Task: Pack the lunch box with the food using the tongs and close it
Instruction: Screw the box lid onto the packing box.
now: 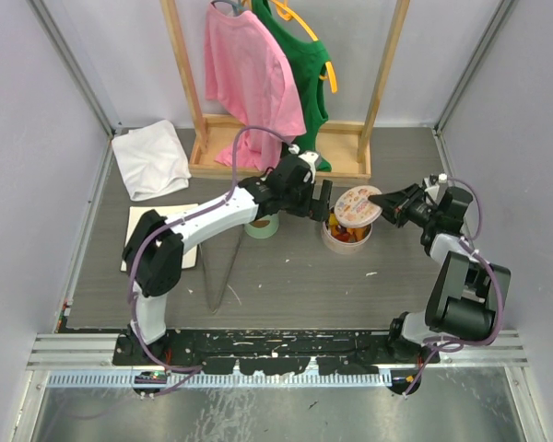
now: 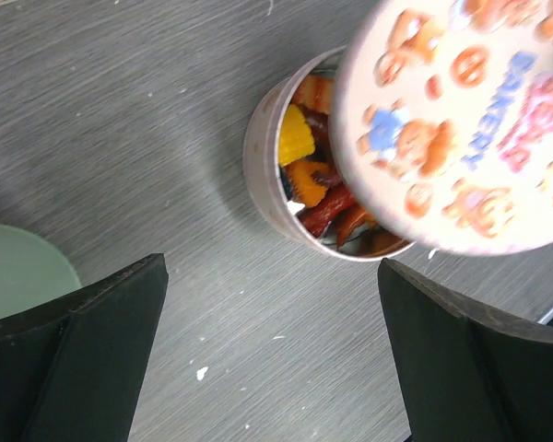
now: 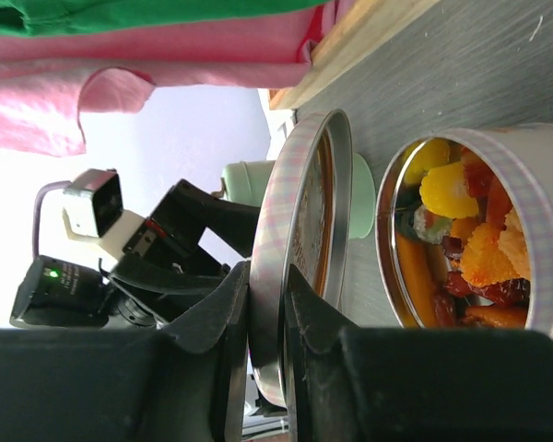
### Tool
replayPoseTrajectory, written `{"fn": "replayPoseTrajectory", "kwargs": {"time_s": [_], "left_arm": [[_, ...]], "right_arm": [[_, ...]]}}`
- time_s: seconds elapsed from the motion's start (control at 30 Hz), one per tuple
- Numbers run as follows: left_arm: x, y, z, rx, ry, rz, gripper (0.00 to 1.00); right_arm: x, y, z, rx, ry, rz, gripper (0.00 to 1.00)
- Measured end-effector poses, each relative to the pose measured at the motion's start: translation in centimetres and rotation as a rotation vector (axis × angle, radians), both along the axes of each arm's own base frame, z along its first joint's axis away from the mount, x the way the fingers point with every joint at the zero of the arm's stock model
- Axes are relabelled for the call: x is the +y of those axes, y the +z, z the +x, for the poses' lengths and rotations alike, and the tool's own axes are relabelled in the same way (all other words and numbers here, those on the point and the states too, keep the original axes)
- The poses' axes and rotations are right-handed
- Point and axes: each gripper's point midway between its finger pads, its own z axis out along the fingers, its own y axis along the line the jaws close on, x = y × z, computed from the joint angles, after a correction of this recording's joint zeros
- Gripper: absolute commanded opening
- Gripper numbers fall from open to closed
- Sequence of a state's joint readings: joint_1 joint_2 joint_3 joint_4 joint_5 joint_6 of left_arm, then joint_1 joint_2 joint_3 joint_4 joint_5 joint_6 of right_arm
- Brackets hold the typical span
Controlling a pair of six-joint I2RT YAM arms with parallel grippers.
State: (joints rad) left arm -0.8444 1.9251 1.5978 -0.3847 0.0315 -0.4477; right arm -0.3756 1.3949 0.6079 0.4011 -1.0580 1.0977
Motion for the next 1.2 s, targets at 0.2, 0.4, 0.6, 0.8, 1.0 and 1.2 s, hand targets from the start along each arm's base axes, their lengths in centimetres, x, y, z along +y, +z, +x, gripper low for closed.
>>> {"fn": "replayPoseTrajectory", "kwargs": {"time_s": [0.2,0.4,0.6,0.8,1.0,1.2], "left_arm": [[-1.6,-0.3,0.4,0.043,0.011,-0.052,0.98],[-3.1,-1.6,0.9,0.080,0.008,-0.066,0.98],[-3.6,-3.8,1.0,0.119,0.000,-0.042,0.99],[-3.7,-4.3,0.8,0.133,-0.010,-0.034,0.99],[-4.1,-3.7,0.8,0.128,-0.028,-0.048,0.99],[-4.1,-3.7,0.7,0.123,-0.045,-0.043,0.99]], "right_arm": [[0.8,-1.6,-0.3,0.035,0.035,0.021,0.12],[1.0,-2.8,-0.5,0.054,0.054,0.032,0.18],[1.2,-4.0,-1.2,0.073,0.070,0.016,0.29],[1.1,-5.6,-1.7,0.118,0.083,-0.043,0.42],[0.5,-6.8,-1.8,0.163,0.072,-0.124,0.52],[-0.5,-7.9,-2.3,0.230,0.045,-0.233,0.58]]}}
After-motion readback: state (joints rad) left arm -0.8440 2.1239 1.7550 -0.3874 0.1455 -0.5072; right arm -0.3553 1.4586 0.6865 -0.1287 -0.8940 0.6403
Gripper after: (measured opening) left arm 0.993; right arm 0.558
